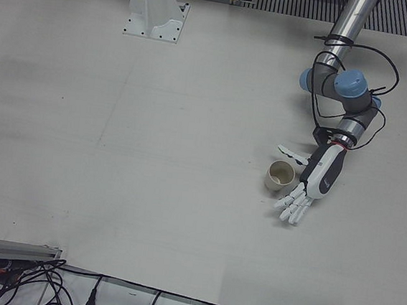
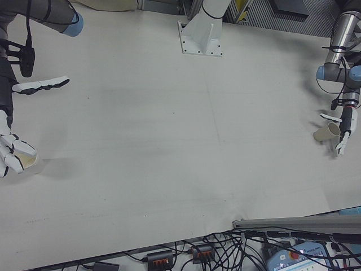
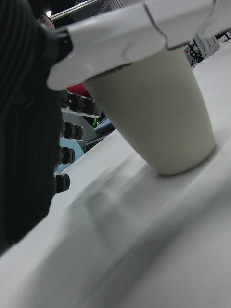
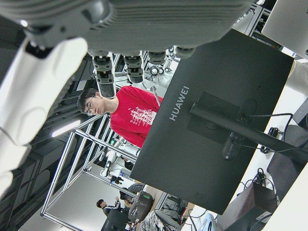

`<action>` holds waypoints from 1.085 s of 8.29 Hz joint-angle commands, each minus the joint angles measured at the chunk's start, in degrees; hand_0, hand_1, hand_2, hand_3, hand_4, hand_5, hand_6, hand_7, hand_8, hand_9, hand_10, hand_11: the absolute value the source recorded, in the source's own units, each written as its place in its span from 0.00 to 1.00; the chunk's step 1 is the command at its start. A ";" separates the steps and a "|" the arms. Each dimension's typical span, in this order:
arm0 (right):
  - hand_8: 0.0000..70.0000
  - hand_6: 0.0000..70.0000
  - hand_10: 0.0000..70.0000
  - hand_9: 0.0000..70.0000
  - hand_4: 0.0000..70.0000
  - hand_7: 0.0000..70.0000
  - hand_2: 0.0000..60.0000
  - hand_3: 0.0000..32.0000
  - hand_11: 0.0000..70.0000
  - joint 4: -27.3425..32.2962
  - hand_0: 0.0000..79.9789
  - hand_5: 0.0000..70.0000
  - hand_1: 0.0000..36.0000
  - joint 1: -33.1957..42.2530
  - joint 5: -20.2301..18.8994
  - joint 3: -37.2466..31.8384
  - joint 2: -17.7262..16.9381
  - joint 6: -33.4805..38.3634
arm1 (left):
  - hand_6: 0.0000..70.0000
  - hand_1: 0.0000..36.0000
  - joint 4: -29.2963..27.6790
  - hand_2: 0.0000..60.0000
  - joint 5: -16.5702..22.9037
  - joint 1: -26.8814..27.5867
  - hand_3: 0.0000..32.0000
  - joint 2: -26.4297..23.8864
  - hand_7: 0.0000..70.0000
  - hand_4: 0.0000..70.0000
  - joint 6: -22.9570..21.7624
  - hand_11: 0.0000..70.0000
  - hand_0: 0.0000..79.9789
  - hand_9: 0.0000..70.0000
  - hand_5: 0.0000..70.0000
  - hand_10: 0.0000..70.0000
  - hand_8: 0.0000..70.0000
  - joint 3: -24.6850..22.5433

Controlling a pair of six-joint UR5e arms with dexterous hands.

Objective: Pour water

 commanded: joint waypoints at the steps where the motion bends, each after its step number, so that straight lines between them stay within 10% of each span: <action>1: 0.05 0.08 0.00 0.05 0.07 0.20 0.00 0.06 0.00 0.00 0.58 0.33 0.20 0.14 0.08 -0.21 -1.33 0.33 | 0.07 0.19 0.79 0.00 -0.05 0.18 0.00 -1.00 0.13 0.30 -0.10 0.05 0.68 0.01 0.24 0.02 0.09 -0.12; 4: 0.05 0.08 0.00 0.04 0.06 0.19 0.00 0.03 0.00 0.09 0.57 0.32 0.19 0.32 0.08 -0.21 -1.42 0.42 | 0.05 0.12 2.02 0.00 0.04 0.18 0.00 -2.05 0.12 0.64 -0.71 0.05 0.66 0.00 1.00 0.03 0.09 -0.21; 6: 0.05 0.07 0.00 0.04 0.06 0.17 0.00 0.03 0.00 0.00 0.57 0.32 0.19 0.58 0.08 -0.29 -1.42 0.42 | 0.09 0.12 2.02 0.00 0.04 0.18 0.00 -2.23 0.17 0.83 -0.89 0.06 0.68 0.01 1.00 0.04 0.10 -0.30; 7: 0.05 0.07 0.00 0.04 0.06 0.17 0.00 0.02 0.00 0.09 0.57 0.32 0.18 0.84 0.08 -0.21 -1.42 0.51 | 0.11 0.30 2.11 0.00 -0.05 0.18 0.00 -2.23 0.19 0.98 -2.02 0.09 0.74 0.02 1.00 0.06 0.12 -0.30; 8: 0.05 0.07 0.00 0.03 0.06 0.17 0.00 0.02 0.00 0.09 0.57 0.32 0.18 1.19 0.00 -0.12 -1.42 0.69 | 0.12 0.69 2.46 0.74 -0.05 0.18 0.00 -2.23 0.20 1.00 -3.60 0.11 0.72 0.03 1.00 0.07 0.13 -0.56; 9: 0.05 0.07 0.00 0.03 0.06 0.17 0.00 0.02 0.00 0.09 0.57 0.32 0.19 1.89 -0.09 -0.21 -1.76 0.77 | 0.11 0.81 2.98 1.00 -0.05 0.09 0.00 -2.23 0.21 1.00 -4.92 0.11 0.69 0.03 1.00 0.07 0.13 -1.09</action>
